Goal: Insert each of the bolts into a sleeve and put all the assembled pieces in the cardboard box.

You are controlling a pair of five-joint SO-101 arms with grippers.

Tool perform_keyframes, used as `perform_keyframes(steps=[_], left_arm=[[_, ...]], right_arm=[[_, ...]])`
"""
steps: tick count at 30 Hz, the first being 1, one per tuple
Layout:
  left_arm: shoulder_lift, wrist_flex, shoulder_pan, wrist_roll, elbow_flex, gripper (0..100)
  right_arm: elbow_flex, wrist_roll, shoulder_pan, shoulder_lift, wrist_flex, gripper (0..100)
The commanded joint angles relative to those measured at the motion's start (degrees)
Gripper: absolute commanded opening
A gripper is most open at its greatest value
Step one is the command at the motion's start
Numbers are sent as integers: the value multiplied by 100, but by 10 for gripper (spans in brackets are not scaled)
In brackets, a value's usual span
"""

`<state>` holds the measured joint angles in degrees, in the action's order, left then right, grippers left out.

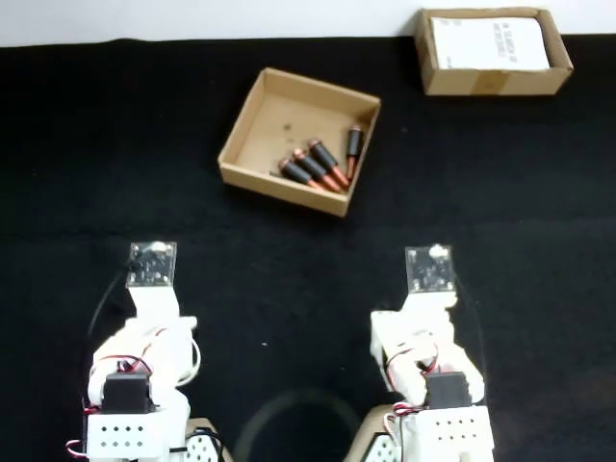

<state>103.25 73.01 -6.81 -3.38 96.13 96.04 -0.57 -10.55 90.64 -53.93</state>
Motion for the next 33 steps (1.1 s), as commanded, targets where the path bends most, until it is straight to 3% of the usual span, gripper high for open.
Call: perform_keyframes(steps=[1,4,33], left_arm=[[57,290,-75,-26,101,8],[57,299,-84,-35,101,8],[57,299,-207,-44,101,8]], right_arm=[[558,-62,-31,48,-734,6],[470,-62,-40,48,-1279,6],[470,-53,-40,48,-1253,6]])
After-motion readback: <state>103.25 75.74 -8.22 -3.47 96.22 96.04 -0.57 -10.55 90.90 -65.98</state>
